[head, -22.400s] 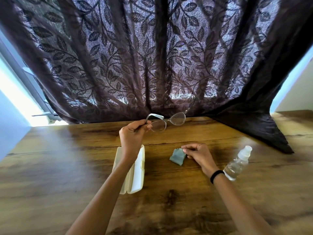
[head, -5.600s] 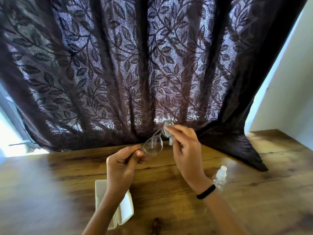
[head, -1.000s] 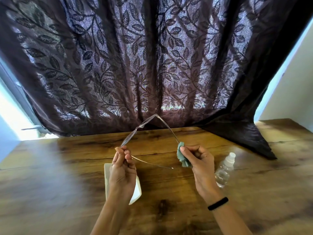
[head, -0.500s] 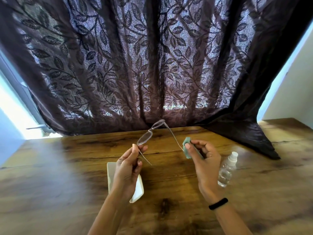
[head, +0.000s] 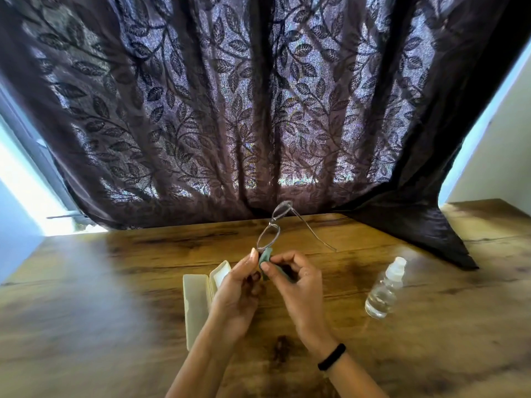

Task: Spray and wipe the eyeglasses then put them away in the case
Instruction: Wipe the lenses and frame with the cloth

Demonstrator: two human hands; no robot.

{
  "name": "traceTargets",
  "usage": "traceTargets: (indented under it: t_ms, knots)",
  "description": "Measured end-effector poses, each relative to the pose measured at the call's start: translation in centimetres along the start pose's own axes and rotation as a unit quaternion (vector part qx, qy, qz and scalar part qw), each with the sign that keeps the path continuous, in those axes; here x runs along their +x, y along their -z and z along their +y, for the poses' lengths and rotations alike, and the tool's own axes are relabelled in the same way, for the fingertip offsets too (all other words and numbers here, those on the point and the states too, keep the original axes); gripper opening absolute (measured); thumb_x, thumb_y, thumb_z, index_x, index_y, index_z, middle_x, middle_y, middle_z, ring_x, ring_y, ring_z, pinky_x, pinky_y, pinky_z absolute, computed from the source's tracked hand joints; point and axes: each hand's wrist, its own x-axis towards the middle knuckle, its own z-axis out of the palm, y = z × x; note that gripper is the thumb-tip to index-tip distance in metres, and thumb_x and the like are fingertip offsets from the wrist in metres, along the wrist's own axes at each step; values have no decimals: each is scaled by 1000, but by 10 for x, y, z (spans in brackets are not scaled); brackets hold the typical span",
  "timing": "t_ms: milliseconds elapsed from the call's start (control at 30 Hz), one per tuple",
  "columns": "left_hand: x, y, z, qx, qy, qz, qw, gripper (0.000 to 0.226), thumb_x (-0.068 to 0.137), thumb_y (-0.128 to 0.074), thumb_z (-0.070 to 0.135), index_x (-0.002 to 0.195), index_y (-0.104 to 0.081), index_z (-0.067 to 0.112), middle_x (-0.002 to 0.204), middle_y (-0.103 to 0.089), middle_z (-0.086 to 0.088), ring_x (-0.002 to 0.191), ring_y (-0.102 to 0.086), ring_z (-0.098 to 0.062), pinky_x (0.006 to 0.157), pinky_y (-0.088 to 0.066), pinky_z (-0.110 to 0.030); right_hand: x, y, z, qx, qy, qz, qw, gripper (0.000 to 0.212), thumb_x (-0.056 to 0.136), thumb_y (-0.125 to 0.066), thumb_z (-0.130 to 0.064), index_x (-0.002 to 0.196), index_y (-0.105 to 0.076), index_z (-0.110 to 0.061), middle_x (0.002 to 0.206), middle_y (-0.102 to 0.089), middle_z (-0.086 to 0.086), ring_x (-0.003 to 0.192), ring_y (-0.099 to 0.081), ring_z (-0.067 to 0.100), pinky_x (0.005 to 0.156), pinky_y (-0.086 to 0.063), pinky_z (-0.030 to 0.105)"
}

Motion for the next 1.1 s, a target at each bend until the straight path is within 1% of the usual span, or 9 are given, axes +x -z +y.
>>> traceTargets:
  t_ms: [100,233,400,467,567,633,733,967,1100]
  knots:
    - [1,1,1,-5,13,-4,1000,22,81,-59,28,93,-69,13,69,-63,5,58,-49,-4,43,-41,-14,5,2,0,-10,13,-28,999,13,74,-74,-10,74,-62,-7,75,-68,2,74,-64,16,72,-55,39]
    - [-1,-3,1,-46,18,8,999,18,75,-61,26,80,-70,12,60,-65,3,50,-58,-3,42,-45,-15,9,4,2,-57,53,-64,995,18,77,-71,-13,71,-55,-9,72,-65,-1,71,-61,13,67,-54,32]
    - [1,-2,5,-112,20,50,992,18,70,-64,27,82,-68,14,60,-57,5,46,-46,-3,37,-39,-13,7,16,7,-173,119,-124,970,17,80,-63,-27,73,-51,-17,75,-64,-6,71,-60,5,64,-53,27]
    - [2,0,10,-142,8,67,988,17,70,-64,26,83,-67,15,61,-56,9,46,-41,-3,35,-34,-12,5,26,10,-236,150,-132,951,14,80,-61,-28,74,-52,-20,78,-65,-7,74,-58,3,75,-53,25]
    - [3,3,18,-166,-18,85,982,14,76,-60,25,86,-64,16,61,-59,14,43,-38,-3,34,-29,-11,6,42,19,-370,244,-99,891,17,75,-72,-19,73,-55,-20,77,-67,-8,72,-59,1,104,-36,39]
    - [2,3,19,-173,-26,89,981,13,79,-59,25,88,-63,15,61,-60,14,42,-38,-3,35,-29,-11,8,51,21,-408,281,-92,864,15,72,-74,-18,74,-59,-18,80,-70,-8,73,-62,2,111,-28,43]
    - [0,3,17,-189,-28,78,979,17,76,-59,24,90,-62,15,60,-59,14,41,-39,-2,35,-29,-11,13,60,23,-427,313,-82,844,14,70,-76,-15,77,-64,-15,84,-72,-5,76,-65,7,113,-20,41]
    - [3,-1,17,-198,-12,83,977,15,75,-62,26,86,-65,16,61,-53,11,45,-38,-3,36,-29,-12,13,55,18,-395,302,-91,863,12,71,-76,-14,74,-64,-15,82,-72,-5,76,-65,5,112,-22,41]
    - [2,-10,7,-182,-1,68,981,15,72,-63,26,82,-64,15,54,-51,8,43,-41,-3,33,-33,-12,8,34,9,-380,295,-86,872,17,78,-68,-13,67,-56,-12,68,-64,-5,64,-60,8,114,-20,35]
